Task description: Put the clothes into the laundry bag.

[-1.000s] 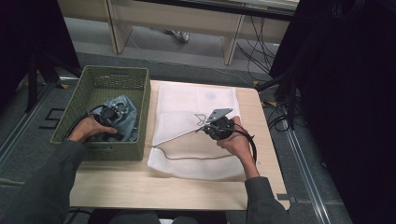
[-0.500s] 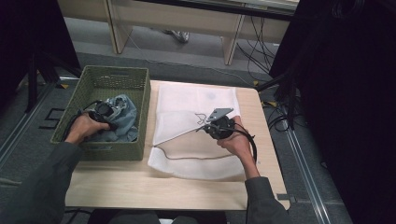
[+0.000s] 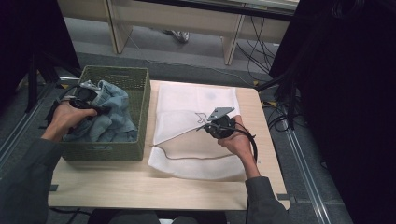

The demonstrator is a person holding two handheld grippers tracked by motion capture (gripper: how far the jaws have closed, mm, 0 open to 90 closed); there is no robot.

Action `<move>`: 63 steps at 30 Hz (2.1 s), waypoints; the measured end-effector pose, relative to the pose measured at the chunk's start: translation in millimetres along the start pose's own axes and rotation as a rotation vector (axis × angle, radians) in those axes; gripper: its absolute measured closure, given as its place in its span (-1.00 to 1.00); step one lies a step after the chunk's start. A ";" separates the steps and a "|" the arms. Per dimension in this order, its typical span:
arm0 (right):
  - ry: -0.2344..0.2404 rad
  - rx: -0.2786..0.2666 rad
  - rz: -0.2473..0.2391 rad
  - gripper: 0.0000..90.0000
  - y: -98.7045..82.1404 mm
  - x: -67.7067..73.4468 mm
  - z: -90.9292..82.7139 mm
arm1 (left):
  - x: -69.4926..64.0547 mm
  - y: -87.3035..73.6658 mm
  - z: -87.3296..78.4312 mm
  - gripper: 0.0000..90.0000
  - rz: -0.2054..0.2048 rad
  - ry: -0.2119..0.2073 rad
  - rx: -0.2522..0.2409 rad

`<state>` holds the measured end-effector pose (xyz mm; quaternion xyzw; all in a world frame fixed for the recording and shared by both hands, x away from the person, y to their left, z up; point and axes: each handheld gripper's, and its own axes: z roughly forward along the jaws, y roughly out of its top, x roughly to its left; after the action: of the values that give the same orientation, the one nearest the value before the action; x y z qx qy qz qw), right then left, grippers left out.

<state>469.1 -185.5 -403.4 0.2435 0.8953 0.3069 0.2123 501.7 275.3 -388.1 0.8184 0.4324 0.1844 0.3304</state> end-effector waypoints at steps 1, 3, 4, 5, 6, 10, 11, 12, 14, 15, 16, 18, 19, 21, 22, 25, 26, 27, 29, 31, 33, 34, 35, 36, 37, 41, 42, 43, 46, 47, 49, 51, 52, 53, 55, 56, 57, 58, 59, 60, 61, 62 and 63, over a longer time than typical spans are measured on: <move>0.001 0.001 0.002 0.94 -0.1 0.0 -0.3 | -0.2 2.7 -7.9 0.62 0.000 -0.010 -0.011; 0.000 -0.001 -0.001 0.94 0.2 -0.3 -0.9 | 0.4 6.0 -18.6 0.62 -0.004 -0.013 -0.041; 0.003 0.001 -0.007 0.94 0.1 -0.9 -1.2 | 0.8 8.0 -25.0 0.62 -0.013 -0.009 -0.064; 0.002 0.001 -0.007 0.94 0.0 -0.7 -1.1 | 0.8 9.3 -29.4 0.62 -0.020 -0.007 -0.078; -0.012 -0.012 -0.028 0.94 0.3 -2.0 -0.6 | 0.4 10.2 -32.8 0.62 -0.024 -0.008 -0.089; 0.003 -0.002 -0.013 0.94 0.6 -1.7 -1.5 | -2.8 15.7 -50.6 0.62 -0.027 -0.013 -0.155; 0.002 0.000 -0.004 0.94 0.3 -0.8 -1.3 | -4.1 17.4 -54.8 0.62 -0.021 -0.017 -0.159; 0.003 0.000 -0.003 0.94 0.3 -0.7 -1.4 | -5.7 19.2 -59.0 0.62 -0.019 -0.011 -0.172; -0.003 -0.009 -0.012 0.95 0.9 -1.7 -1.6 | -8.2 22.2 -68.1 0.62 -0.018 -0.023 -0.196; -0.003 -0.011 -0.018 0.94 0.8 -2.1 -1.4 | -9.0 23.8 -72.9 0.63 -0.012 -0.023 -0.211; -0.002 -0.012 -0.020 0.94 0.7 -2.6 -1.2 | -10.4 25.3 -77.3 0.63 -0.014 -0.020 -0.222; 0.000 -0.011 -0.013 0.95 0.6 -2.5 -1.4 | -12.3 28.3 -84.4 0.63 -0.020 -0.021 -0.245; -0.002 -0.010 0.001 0.94 0.4 -1.9 -1.6 | -13.3 29.5 -87.4 0.63 -0.023 -0.027 -0.254; -0.001 -0.010 -0.002 0.94 0.4 -2.1 -1.5 | -14.9 32.1 -93.6 0.63 -0.023 -0.032 -0.262; -0.001 -0.012 -0.017 0.94 0.6 -2.9 -1.4 | -16.1 33.2 -96.5 0.63 -0.022 -0.033 -0.273; -0.001 -0.009 0.004 0.94 0.5 -1.9 -2.0 | -19.8 35.3 -103.2 0.63 -0.018 -0.042 -0.289; -0.001 -0.011 0.002 0.94 0.5 -2.2 -1.8 | -20.8 36.2 -105.1 0.63 -0.013 -0.046 -0.294; -0.001 -0.010 0.002 0.94 0.4 -2.2 -1.7 | -22.0 37.0 -107.5 0.63 -0.010 -0.046 -0.296; -0.001 -0.010 0.005 0.95 0.4 -2.1 -1.9 | -24.5 38.6 -111.3 0.63 -0.008 -0.057 -0.306; -0.002 -0.011 0.005 0.94 0.6 -2.2 -2.0 | -27.5 40.6 -115.8 0.63 0.002 -0.051 -0.312; -0.003 -0.010 0.004 0.94 0.5 -2.2 -2.1 | -29.7 42.9 -121.6 0.63 0.007 -0.056 -0.329; -0.003 -0.010 0.005 0.95 0.6 -2.2 -2.3 | -30.8 44.1 -125.4 0.63 0.012 -0.053 -0.338; -0.002 -0.012 0.006 0.94 0.6 -2.3 -2.5 | -31.5 45.8 -128.8 0.63 0.019 -0.064 -0.342; -0.002 -0.011 0.004 0.95 0.7 -2.4 -2.6 | -33.0 47.6 -133.4 0.63 0.018 -0.060 -0.353; -0.004 -0.011 0.006 0.95 0.6 -2.3 -2.3 | -34.5 49.3 -136.9 0.63 0.019 -0.068 -0.362; -0.002 -0.012 0.004 0.94 0.8 -2.3 -2.3 | -43.1 56.6 -153.7 0.63 0.051 -0.088 -0.400; -0.002 -0.010 0.005 0.95 0.8 -2.3 -2.3 | -45.2 60.0 -158.5 0.63 0.081 -0.086 -0.428; 0.001 -0.005 0.013 0.94 0.6 -1.8 -2.6 | -49.1 60.4 -162.1 0.63 0.069 -0.092 -0.421; 0.001 -0.006 0.015 0.95 0.6 -1.9 -3.0 | -60.8 65.1 -171.4 0.63 0.093 -0.114 -0.442; 0.001 -0.006 0.014 0.94 0.7 -2.0 -3.0 | -64.7 66.5 -174.2 0.63 0.107 -0.121 -0.446; -0.001 -0.007 0.008 0.94 0.6 -2.0 -2.7 | -73.1 69.6 -179.7 0.63 0.120 -0.135 -0.461; -0.005 -0.012 0.003 0.94 0.7 -2.4 -2.7 | -81.2 73.4 -185.1 0.63 0.124 -0.158 -0.483; -0.006 -0.013 0.003 0.94 0.9 -2.5 -2.7 | -84.7 75.9 -188.0 0.63 0.143 -0.168 -0.486; -0.004 -0.009 0.010 0.94 0.8 -2.1 -2.9 | -88.7 78.4 -190.7 0.63 0.150 -0.176 -0.492; 0.001 -0.005 0.014 0.94 0.5 -1.9 -3.3 | -96.8 82.9 -197.0 0.63 0.167 -0.188 -0.496; -0.001 -0.007 0.014 0.95 0.5 -2.2 -3.5 | -101.4 84.8 -200.6 0.63 0.172 -0.193 -0.504; -0.001 -0.012 0.002 0.94 0.7 -3.1 -3.4 | -106.2 86.6 -203.6 0.63 0.181 -0.209 -0.513; -0.013 -0.023 -0.020 0.95 1.0 -4.7 -3.4 | -111.0 88.4 -206.7 0.63 0.191 -0.227 -0.518; -0.017 -0.024 -0.012 0.94 1.0 -4.5 -3.6 | -116.3 90.0 -209.6 0.63 0.200 -0.232 -0.529; -0.011 -0.017 0.010 0.95 0.6 -3.0 -3.9 | -121.7 91.7 -212.8 0.63 0.215 -0.237 -0.530; -0.011 -0.017 0.013 0.95 0.5 -3.2 -4.0 | -126.8 94.0 -214.7 0.63 0.230 -0.270 -0.539; -0.015 -0.021 0.012 0.94 0.7 -3.5 -3.8 | -132.6 95.5 -216.6 0.63 0.234 -0.281 -0.556; -0.007 -0.010 0.023 0.95 0.8 -2.5 -4.5 | -138.3 96.9 -218.7 0.63 0.245 -0.292 -0.562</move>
<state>468.9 -188.4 -399.0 0.2537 0.8902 0.3130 0.2129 352.8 204.4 -166.3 0.7591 0.2115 0.2155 0.5768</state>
